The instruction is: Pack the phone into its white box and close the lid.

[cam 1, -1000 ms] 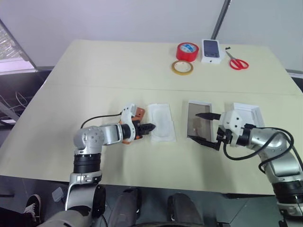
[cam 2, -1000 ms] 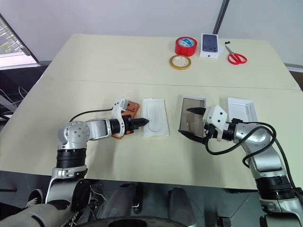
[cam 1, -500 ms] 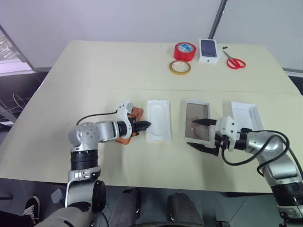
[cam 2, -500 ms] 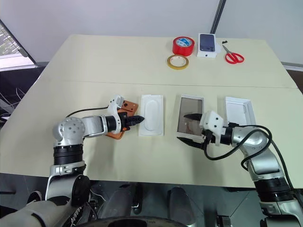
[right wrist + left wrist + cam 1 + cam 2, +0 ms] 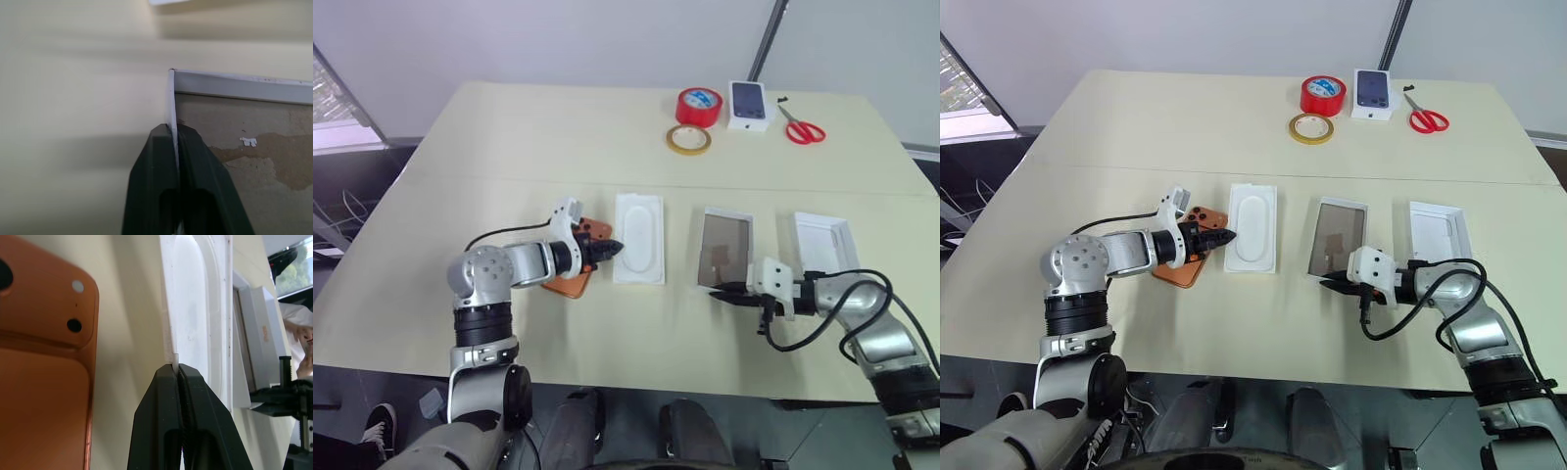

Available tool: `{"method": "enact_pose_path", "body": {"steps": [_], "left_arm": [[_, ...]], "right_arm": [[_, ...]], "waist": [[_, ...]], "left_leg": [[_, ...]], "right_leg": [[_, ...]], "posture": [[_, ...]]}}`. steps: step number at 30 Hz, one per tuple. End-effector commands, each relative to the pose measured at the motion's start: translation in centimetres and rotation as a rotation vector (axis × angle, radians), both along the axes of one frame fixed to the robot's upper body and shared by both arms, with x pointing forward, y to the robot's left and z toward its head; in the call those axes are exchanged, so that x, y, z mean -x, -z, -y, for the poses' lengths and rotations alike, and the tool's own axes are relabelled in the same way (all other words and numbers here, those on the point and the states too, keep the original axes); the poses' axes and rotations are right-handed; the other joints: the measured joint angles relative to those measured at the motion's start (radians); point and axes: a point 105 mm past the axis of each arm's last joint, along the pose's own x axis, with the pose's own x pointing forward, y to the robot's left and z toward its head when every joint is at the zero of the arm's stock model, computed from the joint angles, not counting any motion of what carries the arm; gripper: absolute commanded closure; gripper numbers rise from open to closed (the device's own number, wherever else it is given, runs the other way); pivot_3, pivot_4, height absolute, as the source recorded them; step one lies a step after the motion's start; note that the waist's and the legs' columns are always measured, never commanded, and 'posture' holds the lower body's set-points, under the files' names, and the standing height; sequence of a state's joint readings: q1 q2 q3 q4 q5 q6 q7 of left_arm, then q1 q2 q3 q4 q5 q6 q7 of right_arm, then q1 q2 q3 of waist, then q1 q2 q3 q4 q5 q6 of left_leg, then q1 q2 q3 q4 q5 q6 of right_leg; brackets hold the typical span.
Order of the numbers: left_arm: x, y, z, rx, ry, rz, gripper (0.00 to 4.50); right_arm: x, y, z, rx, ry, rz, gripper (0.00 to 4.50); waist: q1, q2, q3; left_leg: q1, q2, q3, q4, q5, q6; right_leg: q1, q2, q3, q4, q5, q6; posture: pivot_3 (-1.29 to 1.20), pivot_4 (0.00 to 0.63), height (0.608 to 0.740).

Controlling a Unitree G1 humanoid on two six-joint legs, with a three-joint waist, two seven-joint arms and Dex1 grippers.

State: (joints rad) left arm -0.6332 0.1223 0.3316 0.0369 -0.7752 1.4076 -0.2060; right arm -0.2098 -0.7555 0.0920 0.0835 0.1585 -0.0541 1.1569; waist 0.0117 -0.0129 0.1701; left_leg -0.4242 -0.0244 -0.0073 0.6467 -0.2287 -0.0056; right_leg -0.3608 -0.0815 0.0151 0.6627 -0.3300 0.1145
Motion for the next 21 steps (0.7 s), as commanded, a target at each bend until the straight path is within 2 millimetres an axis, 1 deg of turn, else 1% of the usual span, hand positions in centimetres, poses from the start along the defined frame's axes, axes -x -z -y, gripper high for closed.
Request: {"method": "enact_pose_path", "body": {"steps": [1, 4, 7, 8, 9, 10, 12, 13, 14, 15, 19, 21], "left_arm": [[-0.7, -3.3, 0.7, 0.090, 0.004, 0.081, 4.50], [-0.9, -3.9, 1.1, 0.114, 0.007, 0.081, 4.50], [-0.7, -3.5, 1.4, 0.110, 0.019, 0.062, 4.50], [-0.7, -3.2, 1.5, 0.108, 0.019, 0.056, 4.50], [-0.5, -2.9, 1.6, 0.103, 0.024, 0.046, 4.50], [-0.3, -2.5, 1.7, 0.102, 0.027, 0.038, 4.50], [-0.1, -2.2, 1.9, 0.103, 0.030, 0.026, 4.50], [0.0, -2.0, 2.0, 0.105, 0.031, 0.024, 4.50], [0.1, -1.9, 2.1, 0.105, 0.029, 0.022, 4.50], [0.1, -1.9, 2.1, 0.107, 0.028, 0.021, 4.50], [0.2, -1.9, 2.9, 0.122, 0.039, 0.021, 4.50], [0.3, -1.7, 3.4, 0.121, 0.047, 0.015, 4.50]], "right_arm": [[0.6, -0.5, -3.8, -0.036, -0.108, 0.055, 4.46], [0.6, -0.5, -6.3, -0.066, -0.142, 0.078, 4.46], [0.8, -0.4, -7.5, -0.123, -0.139, 0.022, 4.46], [0.8, -0.4, -7.6, -0.132, -0.137, 0.015, 3.91], [0.7, -0.5, -7.6, -0.122, -0.132, 0.038, 3.69], [0.7, -0.5, -7.6, -0.120, -0.128, 0.049, 3.26], [0.7, -0.9, -7.5, -0.126, -0.121, 0.063, 2.24], [0.8, -1.3, -7.3, -0.141, -0.113, 0.069, 1.67], [1.0, -1.8, -7.0, -0.161, -0.102, 0.063, 1.25], [1.2, -2.2, -6.6, -0.168, -0.092, 0.065, 0.70], [3.3, -2.4, -4.0, -0.163, -0.045, -0.001, 0.70], [3.7, -3.2, -2.3, -0.197, 0.021, -0.011, 0.70]], "waist": [[0.000, -0.002, 0.001], [-0.003, -0.002, 0.001], [-0.004, -0.002, 0.001], [-0.003, -0.002, 0.001], [-0.002, -0.002, 0.001], [-0.001, -0.002, 0.001], [0.000, -0.002, 0.001], [0.001, -0.002, 0.001], [0.001, -0.002, 0.001], [0.003, -0.002, 0.001], [0.003, -0.003, 0.001], [0.002, -0.003, 0.002]], "left_leg": [[0.000, 0.000, 0.000, 0.000, 0.000, 0.000], [0.000, 0.000, -0.001, 0.000, 0.000, -0.001], [0.000, 0.000, -0.001, -0.001, 0.001, -0.002], [0.000, 0.000, -0.001, -0.001, 0.001, -0.002], [0.000, 0.000, -0.001, -0.001, 0.001, -0.002], [-0.001, 0.000, -0.001, 0.000, 0.001, -0.002], [-0.001, 0.000, -0.001, 0.000, 0.001, -0.002], [-0.001, 0.000, -0.001, 0.000, 0.001, -0.002], [-0.001, 0.000, -0.001, 0.000, 0.001, -0.002], [-0.001, 0.000, -0.001, 0.000, 0.001, -0.002], [-0.002, 0.000, -0.001, 0.000, 0.001, -0.001], [-0.002, 0.000, -0.001, -0.001, -0.002, 0.004]], "right_leg": [[0.000, 0.000, 0.000, 0.000, 0.000, 0.000], [-0.001, 0.000, 0.000, 0.000, 0.000, 0.000], [-0.001, 0.001, 0.000, 0.000, 0.000, 0.000], [-0.001, 0.001, 0.000, 0.000, 0.000, 0.000], [-0.001, 0.001, 0.000, 0.000, 0.000, 0.000], [-0.001, 0.001, 0.000, 0.000, 0.000, 0.000], [-0.001, 0.001, 0.000, 0.000, 0.000, 0.000], [-0.001, 0.000, 0.000, 0.000, 0.000, 0.000], [-0.001, 0.000, 0.000, 0.000, 0.000, 0.000], [-0.002, 0.000, 0.000, 0.000, 0.000, 0.000], [-0.001, 0.000, 0.000, 0.000, 0.000, 0.000], [-0.001, 0.000, 0.000, 0.000, 0.000, 0.000]], "posture": [[0.00, 0.150, 0.740], [0.00, 0.150, 0.740], [0.00, 0.150, 0.740], [0.00, 0.150, 0.740], [0.00, 0.150, 0.740], [0.00, 0.150, 0.740], [0.00, 0.150, 0.740], [0.00, 0.150, 0.740], [0.00, 0.150, 0.740], [0.00, 0.150, 0.740], [0.00, 0.150, 0.740], [0.00, 0.150, 0.740]]}}
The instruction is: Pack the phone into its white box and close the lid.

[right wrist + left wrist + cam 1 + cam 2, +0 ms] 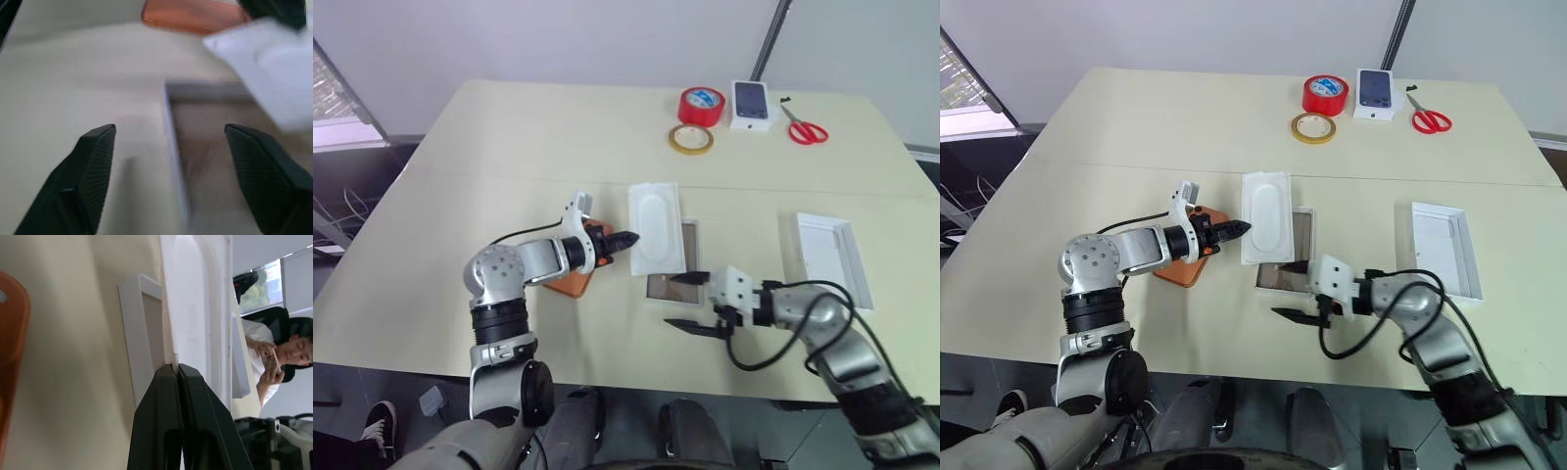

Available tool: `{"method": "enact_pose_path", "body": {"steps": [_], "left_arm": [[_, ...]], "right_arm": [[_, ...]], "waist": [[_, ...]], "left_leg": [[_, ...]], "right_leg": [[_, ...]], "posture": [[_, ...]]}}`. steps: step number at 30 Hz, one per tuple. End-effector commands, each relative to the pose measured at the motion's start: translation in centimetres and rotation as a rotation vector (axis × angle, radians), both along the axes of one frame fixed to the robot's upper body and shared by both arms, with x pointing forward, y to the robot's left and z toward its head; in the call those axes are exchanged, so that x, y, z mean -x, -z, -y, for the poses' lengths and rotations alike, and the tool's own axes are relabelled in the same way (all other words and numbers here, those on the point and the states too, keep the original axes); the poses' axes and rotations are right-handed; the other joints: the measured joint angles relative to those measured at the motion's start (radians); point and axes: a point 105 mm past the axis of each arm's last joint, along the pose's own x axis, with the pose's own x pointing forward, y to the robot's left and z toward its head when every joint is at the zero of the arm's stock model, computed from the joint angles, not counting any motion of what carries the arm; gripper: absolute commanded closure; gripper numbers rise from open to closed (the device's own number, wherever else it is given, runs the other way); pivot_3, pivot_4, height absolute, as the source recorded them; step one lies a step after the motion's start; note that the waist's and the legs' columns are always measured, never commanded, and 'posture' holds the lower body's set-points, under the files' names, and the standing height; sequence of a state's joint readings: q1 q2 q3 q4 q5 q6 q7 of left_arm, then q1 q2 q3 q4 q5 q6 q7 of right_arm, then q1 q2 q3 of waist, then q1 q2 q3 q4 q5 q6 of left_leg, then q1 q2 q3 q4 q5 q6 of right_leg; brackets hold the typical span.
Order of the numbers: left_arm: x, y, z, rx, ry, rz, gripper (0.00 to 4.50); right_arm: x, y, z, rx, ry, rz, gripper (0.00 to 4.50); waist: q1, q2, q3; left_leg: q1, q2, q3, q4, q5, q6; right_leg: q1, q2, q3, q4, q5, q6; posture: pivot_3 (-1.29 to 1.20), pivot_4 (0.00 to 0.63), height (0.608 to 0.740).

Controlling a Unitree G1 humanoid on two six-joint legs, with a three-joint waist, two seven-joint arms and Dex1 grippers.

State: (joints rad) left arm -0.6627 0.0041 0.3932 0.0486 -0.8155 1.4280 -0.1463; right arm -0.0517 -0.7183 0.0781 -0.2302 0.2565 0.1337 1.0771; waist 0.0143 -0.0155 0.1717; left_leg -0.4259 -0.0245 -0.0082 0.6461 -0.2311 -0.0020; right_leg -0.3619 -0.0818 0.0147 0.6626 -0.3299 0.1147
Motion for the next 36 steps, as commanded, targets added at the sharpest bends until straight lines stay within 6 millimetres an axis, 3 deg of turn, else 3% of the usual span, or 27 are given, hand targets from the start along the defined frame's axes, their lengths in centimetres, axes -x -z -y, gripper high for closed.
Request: {"method": "enact_pose_path", "body": {"steps": [1, 7, 12, 13, 14, 19, 22, 25, 28, 33, 36], "left_arm": [[0.1, -0.8, 0.9, 0.005, 0.019, 0.040, 4.50], [0.7, 0.0, 2.4, -0.021, 0.077, 0.019, 4.50], [1.4, 0.2, 2.8, -0.037, 0.124, 0.023, 4.50], [1.3, 0.4, 2.7, -0.049, 0.119, 0.024, 3.90], [1.2, 0.5, 2.6, -0.054, 0.113, 0.017, 3.62], [1.0, 0.4, 2.4, -0.087, 0.110, 0.051, 1.29], [1.1, -0.3, 2.4, -0.077, 0.118, 0.094, 1.29], [0.3, -1.9, 1.5, -0.052, 0.058, 0.181, 1.29], [-0.6, -4.1, -0.4, -0.107, -0.027, 0.394, 1.19], [0.1, -5.2, -2.8, -0.213, -0.017, 0.675, 1.19], [0.6, -4.4, -5.2, -0.308, -0.010, 0.776, 1.19]], "right_arm": [[0.4, -2.6, 1.6, -0.067, 0.056, 0.032, 0.70], [-1.9, -3.8, 5.9, -0.019, 0.232, 0.144, 0.70], [-3.0, -4.4, 6.0, -0.045, 0.265, 0.198, 0.70], [-3.1, -4.4, 6.0, -0.039, 0.265, 0.208, 0.64], [-3.3, -4.4, 5.9, -0.042, 0.267, 0.213, 0.64], [-4.7, -6.0, 5.5, -0.106, 0.302, 0.284, 0.64], [-5.4, -7.0, 4.5, -0.173, 0.304, 0.301, 0.64], [-5.6, -7.4, 1.8, -0.254, 0.231, 0.266, 0.64], [-6.9, -6.7, -0.2, -0.211, 0.211, 0.300, 1.97], [-7.2, -3.8, -1.7, 0.009, 0.123, 0.363, 4.47], [-7.3, -2.9, -2.2, 0.106, 0.076, 0.373, 4.47]], "waist": [[-0.001, 0.000, 0.000], [-0.003, 0.000, 0.000], [-0.002, 0.000, 0.000], [-0.002, 0.000, 0.000], [-0.002, 0.000, 0.000], [-0.002, 0.001, 0.000], [-0.004, 0.001, 0.000], [-0.005, 0.000, 0.000], [-0.012, 0.001, 0.000], [-0.005, 0.001, 0.000], [-0.005, 0.001, 0.000]], "left_leg": [[0.000, 0.000, 0.000, 0.000, 0.000, 0.000], [0.000, 0.000, 0.000, -0.001, 0.000, 0.000], [0.000, 0.000, 0.000, 0.000, 0.000, 0.000], [0.000, 0.000, 0.000, 0.000, 0.000, 0.000], [0.000, 0.000, 0.000, 0.000, 0.000, 0.000], [0.001, 0.000, 0.000, 0.000, 0.001, -0.001], [0.001, 0.000, 0.000, 0.000, 0.003, -0.005], [0.001, 0.000, 0.000, 0.000, 0.003, -0.005], [0.001, 0.001, 0.000, -0.001, 0.004, -0.005], [0.000, 0.000, 0.001, -0.003, 0.005, -0.007], [0.000, 0.000, 0.002, -0.003, 0.005, -0.007]], "right_leg": [[0.000, 0.000, 0.000, 0.000, 0.000, 0.000], [0.000, 0.001, 0.000, 0.000, 0.000, 0.000], [0.000, 0.001, 0.000, 0.000, 0.000, 0.000], [0.000, 0.001, 0.000, 0.000, 0.000, 0.000], [0.000, 0.001, 0.000, 0.000, 0.000, 0.000], [0.000, 0.001, 0.000, 0.000, 0.000, 0.000], [0.001, 0.001, 0.000, 0.000, 0.000, 0.000], [0.000, 0.001, 0.000, 0.000, 0.000, 0.000], [-0.001, 0.002, 0.000, 0.000, 0.000, 0.000], [-0.002, 0.001, 0.001, 0.000, 0.000, 0.000], [-0.002, 0.000, 0.001, -0.001, 0.000, -0.001]], "posture": [[0.00, 0.150, 0.740], [0.00, 0.150, 0.740], [0.00, 0.150, 0.740], [0.00, 0.150, 0.740], [0.00, 0.150, 0.740], [0.00, 0.150, 0.740], [0.00, 0.150, 0.740], [0.00, 0.150, 0.740], [0.00, 0.150, 0.740], [0.00, 0.150, 0.740], [0.00, 0.150, 0.740]]}}
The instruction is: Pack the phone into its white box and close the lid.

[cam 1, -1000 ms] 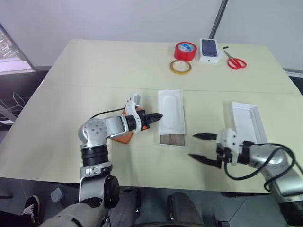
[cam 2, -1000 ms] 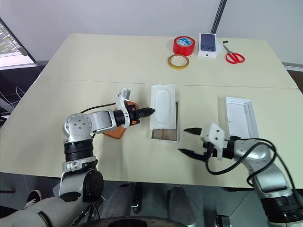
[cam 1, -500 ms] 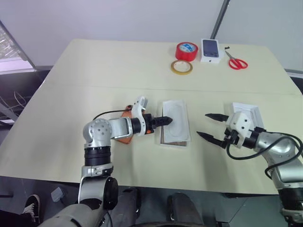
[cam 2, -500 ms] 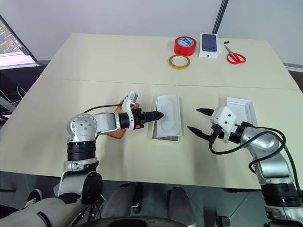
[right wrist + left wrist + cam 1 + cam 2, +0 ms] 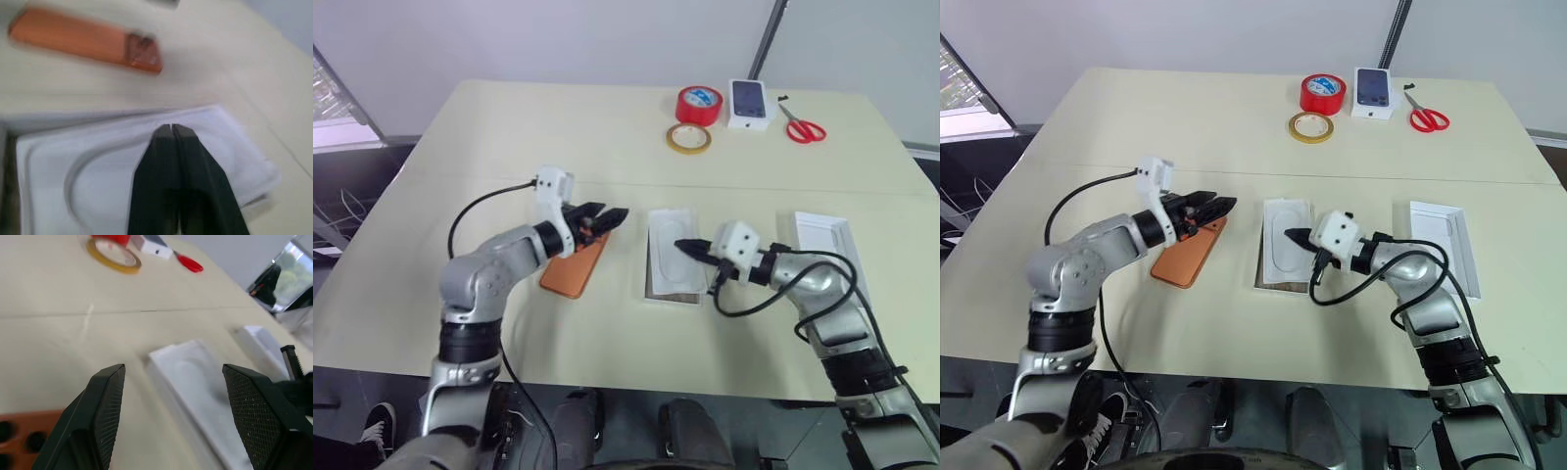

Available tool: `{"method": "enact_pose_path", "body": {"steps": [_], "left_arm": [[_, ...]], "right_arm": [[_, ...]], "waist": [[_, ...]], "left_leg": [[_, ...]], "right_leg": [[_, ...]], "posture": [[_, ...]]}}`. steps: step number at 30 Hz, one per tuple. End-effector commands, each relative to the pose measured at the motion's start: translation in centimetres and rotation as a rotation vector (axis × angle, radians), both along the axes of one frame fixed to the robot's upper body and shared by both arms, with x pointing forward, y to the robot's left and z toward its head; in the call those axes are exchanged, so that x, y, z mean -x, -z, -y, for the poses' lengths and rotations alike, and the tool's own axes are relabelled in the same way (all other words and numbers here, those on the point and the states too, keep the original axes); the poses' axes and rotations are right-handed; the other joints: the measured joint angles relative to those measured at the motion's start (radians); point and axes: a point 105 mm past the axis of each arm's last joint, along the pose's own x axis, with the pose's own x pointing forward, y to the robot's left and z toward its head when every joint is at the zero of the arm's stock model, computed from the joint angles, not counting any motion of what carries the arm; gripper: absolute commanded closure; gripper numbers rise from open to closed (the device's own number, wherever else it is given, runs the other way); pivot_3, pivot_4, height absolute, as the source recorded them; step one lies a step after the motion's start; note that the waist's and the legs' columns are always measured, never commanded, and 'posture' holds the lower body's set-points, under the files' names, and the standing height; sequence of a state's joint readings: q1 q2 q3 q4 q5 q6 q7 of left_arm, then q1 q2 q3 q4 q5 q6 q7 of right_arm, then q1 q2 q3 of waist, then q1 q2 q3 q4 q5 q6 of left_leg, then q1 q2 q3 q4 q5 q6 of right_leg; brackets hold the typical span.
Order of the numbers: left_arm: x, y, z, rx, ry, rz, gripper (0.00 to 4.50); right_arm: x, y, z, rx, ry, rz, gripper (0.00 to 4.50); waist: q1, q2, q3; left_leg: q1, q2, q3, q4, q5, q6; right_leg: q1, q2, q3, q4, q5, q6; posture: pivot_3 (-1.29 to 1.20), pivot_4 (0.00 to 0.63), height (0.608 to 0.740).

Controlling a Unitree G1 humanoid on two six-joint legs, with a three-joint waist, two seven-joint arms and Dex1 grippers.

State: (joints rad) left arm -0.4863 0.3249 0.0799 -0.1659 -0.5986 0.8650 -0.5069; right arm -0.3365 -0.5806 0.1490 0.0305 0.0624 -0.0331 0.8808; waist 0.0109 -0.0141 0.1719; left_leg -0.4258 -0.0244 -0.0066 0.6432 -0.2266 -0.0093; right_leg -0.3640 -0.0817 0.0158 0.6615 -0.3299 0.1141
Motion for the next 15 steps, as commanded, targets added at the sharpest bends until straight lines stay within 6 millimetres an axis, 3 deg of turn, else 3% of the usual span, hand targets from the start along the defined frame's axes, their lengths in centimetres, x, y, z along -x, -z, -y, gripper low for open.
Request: {"method": "enact_pose_path", "body": {"steps": [1, 6, 15], "left_arm": [[0.9, -1.1, -1.4, -0.056, 0.042, 0.168, 1.19], [1.0, 0.5, -3.0, -0.151, 0.034, 0.193, 1.19], [0.5, 0.0, -3.0, -0.128, -0.007, 0.224, 1.19]], "right_arm": [[-0.1, -0.3, -0.6, 0.127, -0.057, 0.075, 4.47], [0.7, 0.3, -1.3, 0.269, -0.163, 0.070, 4.47], [2.8, 1.3, -2.9, 0.313, -0.277, -0.047, 4.47]], "waist": [[-0.002, 0.000, 0.000], [-0.001, 0.000, 0.000], [-0.001, 0.000, 0.000]], "left_leg": [[0.000, 0.000, 0.000, 0.000, 0.000, 0.000], [0.000, 0.000, -0.001, 0.000, -0.004, 0.007], [-0.001, 0.001, -0.001, -0.001, -0.004, 0.007]], "right_leg": [[0.000, 0.000, 0.000, 0.000, 0.000, 0.000], [-0.001, -0.001, 0.000, 0.000, 0.000, -0.001], [-0.002, -0.002, 0.000, 0.000, 0.000, -0.001]], "posture": [[0.00, 0.150, 0.740], [0.00, 0.150, 0.740], [0.00, 0.150, 0.740]]}}
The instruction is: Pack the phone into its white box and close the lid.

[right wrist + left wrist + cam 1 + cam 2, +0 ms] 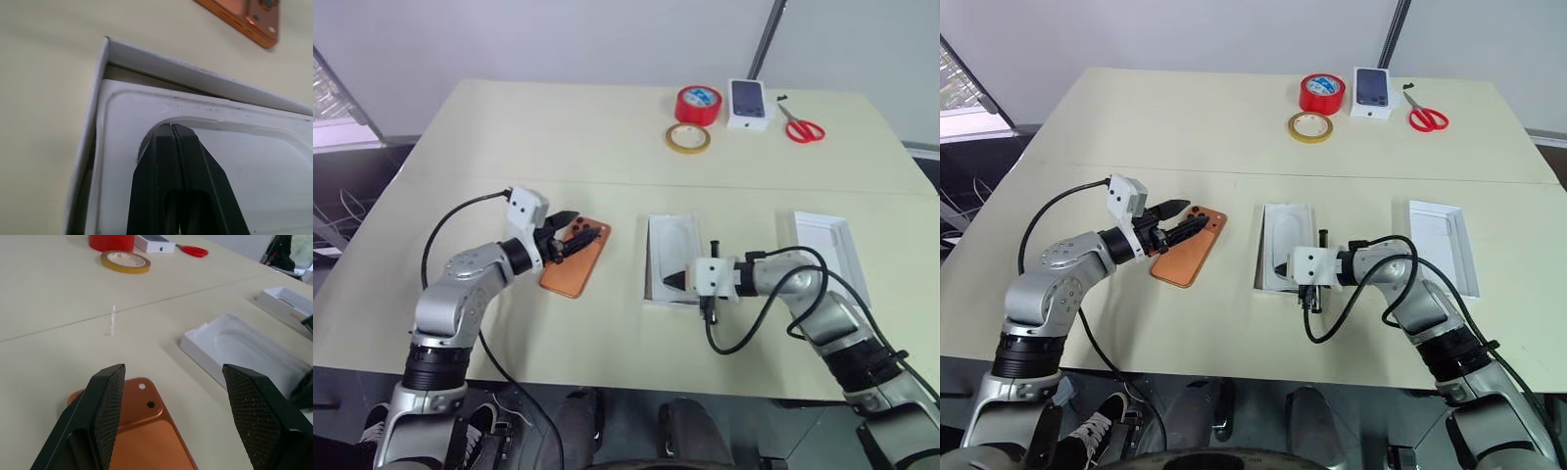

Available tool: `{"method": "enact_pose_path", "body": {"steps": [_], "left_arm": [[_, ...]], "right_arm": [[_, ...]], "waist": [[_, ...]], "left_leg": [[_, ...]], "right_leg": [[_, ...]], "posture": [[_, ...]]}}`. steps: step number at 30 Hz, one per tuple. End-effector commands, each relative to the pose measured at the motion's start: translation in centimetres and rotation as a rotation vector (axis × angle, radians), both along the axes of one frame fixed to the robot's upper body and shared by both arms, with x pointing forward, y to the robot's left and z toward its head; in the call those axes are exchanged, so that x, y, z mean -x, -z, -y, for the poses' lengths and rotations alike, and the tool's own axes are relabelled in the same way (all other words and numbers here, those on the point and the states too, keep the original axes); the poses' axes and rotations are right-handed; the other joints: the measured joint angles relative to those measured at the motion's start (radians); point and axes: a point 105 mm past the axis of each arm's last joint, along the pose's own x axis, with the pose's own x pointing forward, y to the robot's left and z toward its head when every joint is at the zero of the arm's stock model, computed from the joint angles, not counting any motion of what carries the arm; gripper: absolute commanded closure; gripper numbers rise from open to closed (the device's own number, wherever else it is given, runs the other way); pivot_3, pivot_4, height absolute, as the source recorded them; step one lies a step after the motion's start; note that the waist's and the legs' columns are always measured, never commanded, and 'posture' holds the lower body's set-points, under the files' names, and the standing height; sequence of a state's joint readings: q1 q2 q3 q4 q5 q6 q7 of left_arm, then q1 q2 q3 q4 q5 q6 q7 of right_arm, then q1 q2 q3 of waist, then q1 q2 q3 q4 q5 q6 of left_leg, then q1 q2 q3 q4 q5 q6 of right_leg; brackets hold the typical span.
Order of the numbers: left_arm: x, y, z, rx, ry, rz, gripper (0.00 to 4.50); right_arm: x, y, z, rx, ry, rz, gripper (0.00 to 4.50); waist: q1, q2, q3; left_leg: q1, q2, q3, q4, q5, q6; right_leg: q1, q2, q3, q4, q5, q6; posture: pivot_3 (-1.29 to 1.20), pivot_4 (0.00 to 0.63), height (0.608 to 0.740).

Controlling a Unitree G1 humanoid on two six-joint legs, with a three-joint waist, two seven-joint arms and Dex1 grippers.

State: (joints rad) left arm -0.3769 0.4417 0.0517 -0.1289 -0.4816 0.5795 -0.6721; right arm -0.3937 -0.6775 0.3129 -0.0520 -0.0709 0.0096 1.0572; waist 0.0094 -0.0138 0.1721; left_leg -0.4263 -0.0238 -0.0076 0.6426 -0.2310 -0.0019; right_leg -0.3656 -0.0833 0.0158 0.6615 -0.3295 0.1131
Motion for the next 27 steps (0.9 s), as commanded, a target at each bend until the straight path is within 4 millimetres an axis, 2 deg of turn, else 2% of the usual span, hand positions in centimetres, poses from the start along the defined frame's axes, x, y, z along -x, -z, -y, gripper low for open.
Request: {"method": "enact_pose_path", "body": {"steps": [1, 5, 9, 13, 17, 19, 21, 24, 27], "left_arm": [[-0.2, -1.1, 0.1, 0.002, -0.008, 0.058, 1.19], [-0.3, -1.2, 0.0, 0.018, -0.017, 0.056, 1.19], [-0.5, -1.2, -0.2, 0.023, -0.028, 0.054, 1.19], [-0.6, -1.1, 0.0, 0.027, -0.031, 0.054, 1.19], [-0.4, -0.7, -0.2, 0.010, -0.025, 0.052, 1.19], [-0.3, -0.5, -0.8, 0.000, -0.024, 0.041, 1.19], [-0.3, 0.3, -2.2, -0.004, -0.041, -0.040, 1.19], [-0.6, 0.8, -5.6, 0.038, -0.120, -0.190, 1.19], [0.2, 0.9, -6.7, 0.082, -0.093, -0.336, 1.19]], "right_arm": [[0.6, -0.9, -1.5, -0.037, -0.049, 0.002, 4.47], [0.3, -2.3, -2.9, -0.148, -0.040, -0.002, 4.47], [-1.0, -3.3, -3.1, -0.233, 0.024, 0.025, 4.47], [-2.0, -4.1, -2.5, -0.258, 0.072, 0.064, 4.47], [-2.6, -3.4, -1.1, -0.178, 0.097, 0.094, 4.47], [-3.2, -3.2, -0.7, -0.146, 0.116, 0.139, 4.47], [-3.2, -4.1, -1.7, -0.257, 0.130, 0.109, 4.47], [-2.8, -6.2, -3.9, -0.415, 0.116, 0.097, 4.47], [-2.4, -5.9, -5.4, -0.413, 0.096, 0.062, 4.47]], "waist": [[0.000, 0.000, 0.000], [-0.004, 0.000, 0.000], [-0.005, 0.000, 0.000], [-0.003, 0.000, 0.000], [-0.002, 0.000, 0.000], [-0.004, 0.000, 0.000], [-0.011, 0.000, 0.000], [-0.032, 0.000, 0.000], [-0.029, 0.000, 0.000]], "left_leg": [[0.000, 0.000, 0.000, 0.000, 0.000, 0.000], [0.000, 0.000, 0.000, 0.000, 0.000, 0.000], [0.000, 0.000, 0.000, -0.001, 0.000, 0.000], [0.000, 0.000, 0.000, -0.001, 0.000, 0.000], [0.000, 0.000, 0.000, 0.000, 0.000, 0.000], [0.000, 0.000, 0.000, 0.000, 0.000, 0.000], [0.000, 0.000, 0.000, -0.001, 0.000, 0.000], [0.000, 0.001, 0.000, -0.004, 0.001, -0.001], [0.000, 0.001, 0.000, -0.008, 0.003, -0.004]], "right_leg": [[0.000, 0.000, 0.000, 0.000, 0.000, 0.000], [-0.001, 0.000, 0.000, 0.000, 0.000, 0.000], [-0.001, 0.000, 0.000, 0.001, 0.000, 0.000], [-0.001, 0.000, 0.000, 0.001, 0.000, 0.000], [-0.001, 0.000, 0.000, 0.001, 0.000, 0.000], [-0.001, 0.000, 0.000, 0.001, 0.000, 0.000], [-0.001, 0.000, 0.000, 0.001, 0.000, 0.000], [-0.004, 0.002, 0.001, 0.002, 0.000, 0.000], [-0.007, 0.002, 0.001, 0.003, 0.000, 0.000]], "posture": [[0.00, 0.150, 0.740], [0.00, 0.150, 0.740], [0.00, 0.150, 0.740], [0.00, 0.150, 0.740], [0.00, 0.150, 0.740], [0.00, 0.150, 0.740], [0.00, 0.150, 0.740], [0.00, 0.150, 0.740], [0.00, 0.150, 0.740]]}}
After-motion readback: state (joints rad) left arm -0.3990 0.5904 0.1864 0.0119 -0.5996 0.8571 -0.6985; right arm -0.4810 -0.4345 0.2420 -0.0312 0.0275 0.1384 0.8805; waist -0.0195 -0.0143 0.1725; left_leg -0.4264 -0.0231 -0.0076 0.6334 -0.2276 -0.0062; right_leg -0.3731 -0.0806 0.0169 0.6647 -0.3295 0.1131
